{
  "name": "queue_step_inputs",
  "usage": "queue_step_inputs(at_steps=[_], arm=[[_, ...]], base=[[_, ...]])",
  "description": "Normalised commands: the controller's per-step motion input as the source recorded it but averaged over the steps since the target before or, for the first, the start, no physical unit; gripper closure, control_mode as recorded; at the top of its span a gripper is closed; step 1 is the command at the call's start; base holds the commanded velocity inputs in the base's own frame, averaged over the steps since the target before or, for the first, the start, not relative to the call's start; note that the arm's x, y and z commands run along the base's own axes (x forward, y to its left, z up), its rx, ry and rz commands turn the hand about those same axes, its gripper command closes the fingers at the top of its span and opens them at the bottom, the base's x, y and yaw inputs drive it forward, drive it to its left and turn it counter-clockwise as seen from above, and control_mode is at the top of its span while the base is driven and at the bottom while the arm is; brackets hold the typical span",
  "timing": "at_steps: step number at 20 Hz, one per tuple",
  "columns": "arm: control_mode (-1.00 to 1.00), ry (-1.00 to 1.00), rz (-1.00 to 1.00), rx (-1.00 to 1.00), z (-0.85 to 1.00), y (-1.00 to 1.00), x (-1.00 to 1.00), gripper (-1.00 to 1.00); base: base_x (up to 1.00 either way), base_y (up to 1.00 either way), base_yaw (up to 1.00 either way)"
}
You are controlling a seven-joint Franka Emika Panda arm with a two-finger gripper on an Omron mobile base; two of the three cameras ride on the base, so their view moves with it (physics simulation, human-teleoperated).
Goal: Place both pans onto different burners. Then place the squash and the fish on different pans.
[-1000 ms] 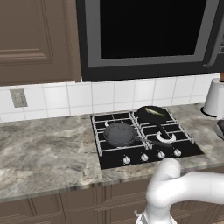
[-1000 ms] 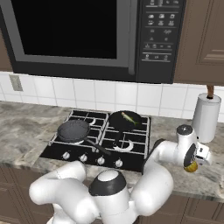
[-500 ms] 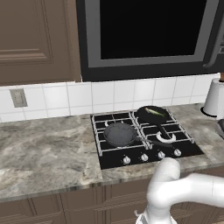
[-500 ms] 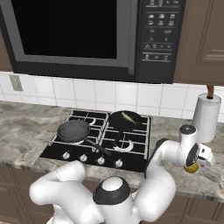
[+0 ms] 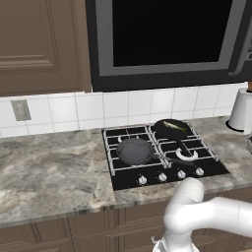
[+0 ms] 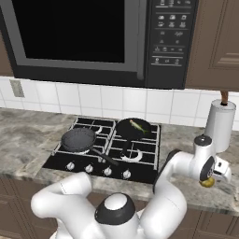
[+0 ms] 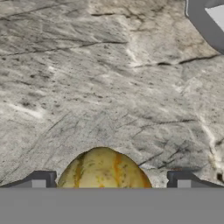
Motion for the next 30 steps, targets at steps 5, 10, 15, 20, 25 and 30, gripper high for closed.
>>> queue_step_inputs(at_steps=[5,10,15,20,25,30], arm=[[-1.0,0.0,-0.01,0.0,-0.25,0.0,-0.11,-1.0],[-1.0,0.0,0.0,0.0,-0.44,0.0,0.0,1.0],[-1.0,0.0,-0.01,0.0,-0.34,0.0,0.0,1.0],[-1.0,-0.05,-0.01,0.0,0.19,0.0,-0.2,1.0],[-1.0,-0.13,0.0,0.0,0.67,0.13,-0.22,1.0],[-1.0,-0.13,0.0,0.0,0.44,0.39,-0.01,1.0]], base=[[0.0,0.0,0.0],[0.0,0.0,0.0],[0.0,0.0,0.0],[0.0,0.0,0.0],[0.0,0.0,0.0],[0.0,0.0,0.0]])
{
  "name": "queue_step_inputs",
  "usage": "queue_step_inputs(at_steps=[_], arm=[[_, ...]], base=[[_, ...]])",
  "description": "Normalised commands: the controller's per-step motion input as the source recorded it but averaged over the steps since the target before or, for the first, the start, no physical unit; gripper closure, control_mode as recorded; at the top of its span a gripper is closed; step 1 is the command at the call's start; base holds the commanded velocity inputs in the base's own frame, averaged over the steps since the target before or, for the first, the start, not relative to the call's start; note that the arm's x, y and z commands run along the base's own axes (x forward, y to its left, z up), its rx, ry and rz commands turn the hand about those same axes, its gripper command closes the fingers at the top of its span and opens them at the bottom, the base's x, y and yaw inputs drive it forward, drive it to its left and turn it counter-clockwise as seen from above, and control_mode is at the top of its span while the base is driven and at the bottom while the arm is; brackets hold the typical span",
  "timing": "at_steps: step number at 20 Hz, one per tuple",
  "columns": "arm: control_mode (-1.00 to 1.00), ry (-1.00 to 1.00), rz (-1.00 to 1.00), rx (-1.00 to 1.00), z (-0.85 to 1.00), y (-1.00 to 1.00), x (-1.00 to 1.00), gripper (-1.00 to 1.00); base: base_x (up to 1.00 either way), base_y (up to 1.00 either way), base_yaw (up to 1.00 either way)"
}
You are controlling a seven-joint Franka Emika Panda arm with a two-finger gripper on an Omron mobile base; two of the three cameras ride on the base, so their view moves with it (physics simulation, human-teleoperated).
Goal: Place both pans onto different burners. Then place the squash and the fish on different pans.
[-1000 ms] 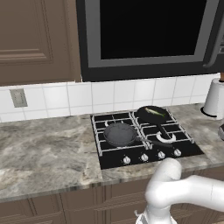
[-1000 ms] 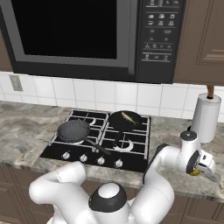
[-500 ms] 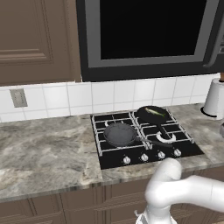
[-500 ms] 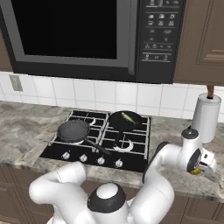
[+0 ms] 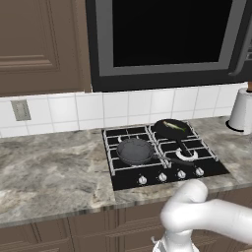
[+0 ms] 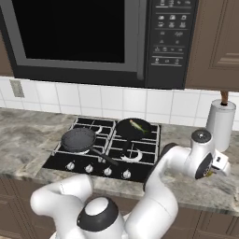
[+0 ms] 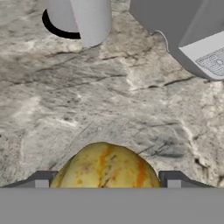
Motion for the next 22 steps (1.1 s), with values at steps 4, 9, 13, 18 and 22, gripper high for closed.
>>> queue_step_inputs(at_steps=[4,9,13,18,22], arm=[[-1.0,-0.13,0.0,0.0,0.33,0.58,0.0,1.0],[-1.0,-0.11,0.0,0.0,0.23,0.69,0.0,1.0],[-1.0,-0.05,0.0,0.0,0.06,0.78,0.0,1.0],[-1.0,0.0,0.0,0.0,0.0,0.83,0.0,1.0],[-1.0,0.0,0.0,0.0,0.02,0.82,0.0,1.0]], base=[[0.0,0.0,0.0],[0.0,0.0,0.0],[0.0,0.0,0.0],[0.0,0.0,0.0],[0.0,0.0,0.0]])
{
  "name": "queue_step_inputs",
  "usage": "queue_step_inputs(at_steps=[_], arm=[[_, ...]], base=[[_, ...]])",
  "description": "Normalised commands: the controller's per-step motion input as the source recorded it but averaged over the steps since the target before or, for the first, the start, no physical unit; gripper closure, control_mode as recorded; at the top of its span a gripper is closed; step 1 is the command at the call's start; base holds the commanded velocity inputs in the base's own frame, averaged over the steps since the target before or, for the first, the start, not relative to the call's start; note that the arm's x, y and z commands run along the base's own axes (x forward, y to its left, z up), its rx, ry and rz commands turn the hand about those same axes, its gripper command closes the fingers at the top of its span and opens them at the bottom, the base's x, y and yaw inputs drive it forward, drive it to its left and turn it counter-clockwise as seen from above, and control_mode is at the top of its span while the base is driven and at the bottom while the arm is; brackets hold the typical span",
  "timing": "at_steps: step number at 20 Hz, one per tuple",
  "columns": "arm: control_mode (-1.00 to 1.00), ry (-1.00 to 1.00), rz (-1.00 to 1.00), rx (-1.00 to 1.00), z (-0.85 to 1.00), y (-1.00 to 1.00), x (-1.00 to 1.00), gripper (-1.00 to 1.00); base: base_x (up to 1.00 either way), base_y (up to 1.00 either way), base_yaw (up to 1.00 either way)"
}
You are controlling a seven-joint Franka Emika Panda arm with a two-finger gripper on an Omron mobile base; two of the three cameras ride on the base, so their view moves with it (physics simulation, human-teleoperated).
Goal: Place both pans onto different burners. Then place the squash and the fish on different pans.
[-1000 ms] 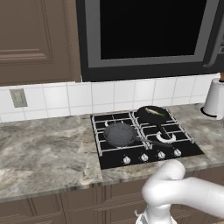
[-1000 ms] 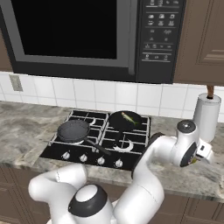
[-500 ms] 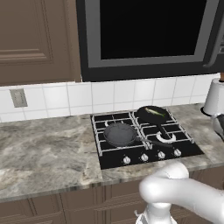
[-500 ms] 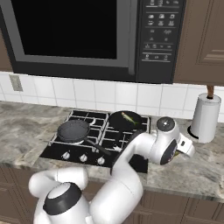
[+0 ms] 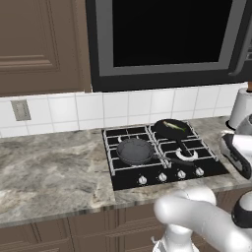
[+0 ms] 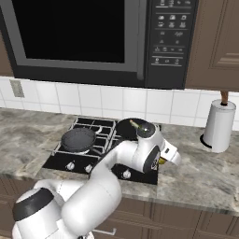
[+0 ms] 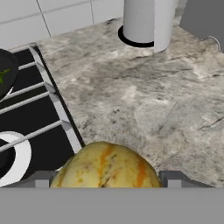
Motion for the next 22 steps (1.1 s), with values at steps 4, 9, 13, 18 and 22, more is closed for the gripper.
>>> queue_step_inputs(at_steps=[4,9,13,18,22], arm=[[-1.0,0.0,0.0,0.0,0.18,0.8,0.0,1.0],[-1.0,0.0,0.0,0.0,0.22,0.74,0.0,1.0],[-1.0,0.0,0.0,0.04,0.09,0.73,0.0,1.0],[-1.0,0.0,0.0,0.07,0.05,0.67,0.05,1.0],[-1.0,0.0,0.0,0.07,0.16,0.59,0.05,1.0]], base=[[0.0,0.0,0.0],[0.0,0.0,0.0],[0.0,0.0,0.0],[0.0,0.0,0.0],[0.0,0.0,0.0]])
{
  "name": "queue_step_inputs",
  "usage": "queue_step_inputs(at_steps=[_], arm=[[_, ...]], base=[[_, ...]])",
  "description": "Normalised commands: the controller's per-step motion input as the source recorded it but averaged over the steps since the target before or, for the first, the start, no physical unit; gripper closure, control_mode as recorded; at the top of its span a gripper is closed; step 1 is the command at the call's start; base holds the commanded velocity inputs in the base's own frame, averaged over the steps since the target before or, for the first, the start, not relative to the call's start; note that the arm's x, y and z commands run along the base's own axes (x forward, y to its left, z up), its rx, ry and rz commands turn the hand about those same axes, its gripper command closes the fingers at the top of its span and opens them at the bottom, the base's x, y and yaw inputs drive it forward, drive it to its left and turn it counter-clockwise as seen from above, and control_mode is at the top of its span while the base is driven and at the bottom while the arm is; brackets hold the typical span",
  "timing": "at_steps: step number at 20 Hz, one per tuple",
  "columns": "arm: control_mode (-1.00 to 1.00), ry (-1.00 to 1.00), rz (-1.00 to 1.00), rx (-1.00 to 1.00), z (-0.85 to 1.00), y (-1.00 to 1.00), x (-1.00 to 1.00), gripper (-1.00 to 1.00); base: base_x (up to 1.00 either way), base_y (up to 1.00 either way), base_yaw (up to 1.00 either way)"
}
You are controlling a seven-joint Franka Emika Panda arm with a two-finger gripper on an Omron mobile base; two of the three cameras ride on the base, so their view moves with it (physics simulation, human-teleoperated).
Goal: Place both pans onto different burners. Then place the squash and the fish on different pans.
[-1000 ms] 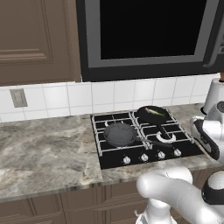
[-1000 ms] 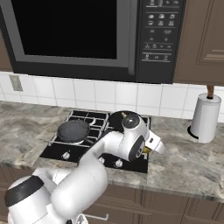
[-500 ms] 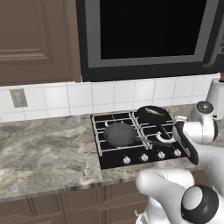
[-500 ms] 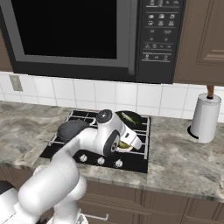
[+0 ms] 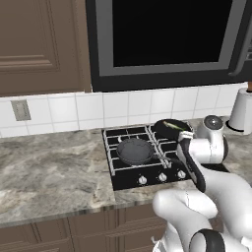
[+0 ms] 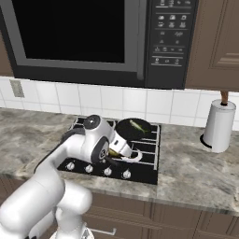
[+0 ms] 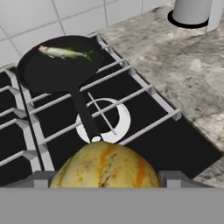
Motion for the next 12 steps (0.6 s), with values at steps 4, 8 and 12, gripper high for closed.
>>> queue_step_inputs(at_steps=[4,8,12], arm=[[-1.0,0.0,0.0,0.06,0.22,0.58,0.06,1.0],[-1.0,0.0,0.0,0.06,0.24,0.56,0.01,1.0],[-1.0,0.0,0.0,0.06,0.14,0.57,0.03,1.0]], base=[[0.0,0.0,0.0],[0.0,0.0,0.0],[0.0,0.0,0.0]])
